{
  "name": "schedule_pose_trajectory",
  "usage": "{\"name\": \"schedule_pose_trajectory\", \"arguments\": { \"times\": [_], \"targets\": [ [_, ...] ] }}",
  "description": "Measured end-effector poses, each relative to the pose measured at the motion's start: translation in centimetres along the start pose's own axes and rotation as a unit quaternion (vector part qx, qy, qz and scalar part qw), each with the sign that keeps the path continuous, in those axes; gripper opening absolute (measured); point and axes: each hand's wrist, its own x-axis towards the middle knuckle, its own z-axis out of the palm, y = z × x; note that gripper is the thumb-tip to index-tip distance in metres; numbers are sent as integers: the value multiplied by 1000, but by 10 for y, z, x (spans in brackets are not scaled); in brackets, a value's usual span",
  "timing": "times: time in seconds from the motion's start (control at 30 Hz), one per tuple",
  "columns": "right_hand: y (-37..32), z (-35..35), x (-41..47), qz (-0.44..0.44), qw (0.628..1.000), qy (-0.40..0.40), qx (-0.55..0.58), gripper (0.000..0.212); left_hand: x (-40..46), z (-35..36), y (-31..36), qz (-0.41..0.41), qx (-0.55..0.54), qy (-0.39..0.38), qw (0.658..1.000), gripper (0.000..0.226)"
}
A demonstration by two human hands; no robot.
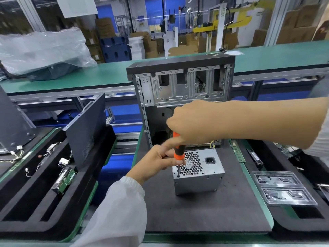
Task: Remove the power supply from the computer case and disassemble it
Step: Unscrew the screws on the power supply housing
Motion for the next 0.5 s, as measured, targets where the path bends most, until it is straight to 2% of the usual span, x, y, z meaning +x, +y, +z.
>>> {"name": "schedule_pose_trajectory", "arguments": {
  "times": [0.07, 0.17, 0.37, 0.43, 0.5],
  "targets": [
    [-4, 1, 0, 3, 1000, 16, -18, 55, 0, 1, -1, -9, 6, -3, 1000, 17],
    [-2, 5, 1, -33, 999, 20, -37, 50, 1, 2, -2, -7, -24, -7, 1000, 10],
    [4, 5, -2, -147, 988, -14, -40, 17, 2, -4, 1, -7, -29, -40, 999, 19],
    [4, 3, -1, -172, 983, 0, -62, 23, 3, -6, -1, -7, -42, -42, 998, 22],
    [6, -1, 1, -181, 983, 0, -39, 26, 3, -7, -3, -2, -46, -41, 998, 19]
  ]
}}
